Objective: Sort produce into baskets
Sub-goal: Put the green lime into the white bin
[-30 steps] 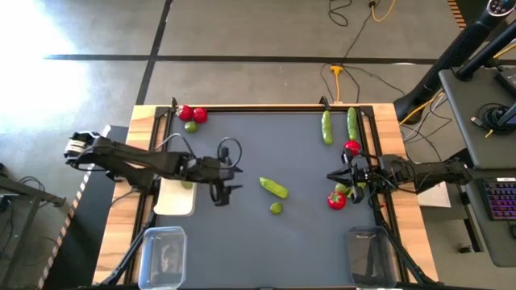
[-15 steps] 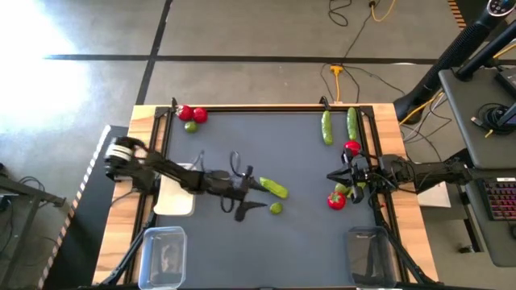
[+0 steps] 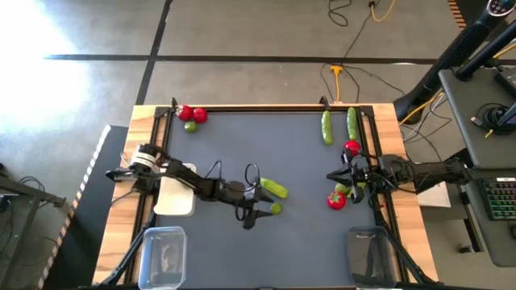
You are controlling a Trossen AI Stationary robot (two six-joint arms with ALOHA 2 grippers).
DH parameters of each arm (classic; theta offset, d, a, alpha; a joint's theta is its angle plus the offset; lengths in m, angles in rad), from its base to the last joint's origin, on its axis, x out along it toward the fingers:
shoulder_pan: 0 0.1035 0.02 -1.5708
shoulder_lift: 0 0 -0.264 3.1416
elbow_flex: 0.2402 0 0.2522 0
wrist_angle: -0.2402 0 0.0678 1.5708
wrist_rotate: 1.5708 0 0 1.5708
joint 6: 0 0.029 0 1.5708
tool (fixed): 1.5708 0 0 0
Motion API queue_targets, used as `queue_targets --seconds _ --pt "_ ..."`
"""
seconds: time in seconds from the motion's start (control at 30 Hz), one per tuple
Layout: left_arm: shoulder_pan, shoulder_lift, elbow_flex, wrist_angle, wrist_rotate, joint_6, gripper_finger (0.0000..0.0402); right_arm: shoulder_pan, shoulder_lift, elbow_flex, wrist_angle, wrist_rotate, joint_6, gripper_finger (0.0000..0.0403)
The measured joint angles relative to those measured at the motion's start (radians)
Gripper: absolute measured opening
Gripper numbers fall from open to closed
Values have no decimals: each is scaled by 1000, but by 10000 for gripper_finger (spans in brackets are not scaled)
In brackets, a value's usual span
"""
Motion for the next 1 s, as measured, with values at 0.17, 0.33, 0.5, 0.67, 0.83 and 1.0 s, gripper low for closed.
queue_targets --seconds 0.17,0.33,0.5,0.67,0.83,1.0 --pt "0 1 12 -2 0 -1 226 0 0 0 0 0 0 9" --pt "-1 38 40 -45 0 2 240 0 0 0 0 0 0 9" --pt "-5 99 93 -63 4 4 278 0 0 0 0 0 0 9" --pt "-4 146 160 -139 7 3 295 0 0 0 0 0 0 9" --pt "-4 187 223 -169 6 5 297 0 0 0 0 0 0 9" --pt "-4 191 230 -174 6 12 289 0 0 0 0 0 0 9"
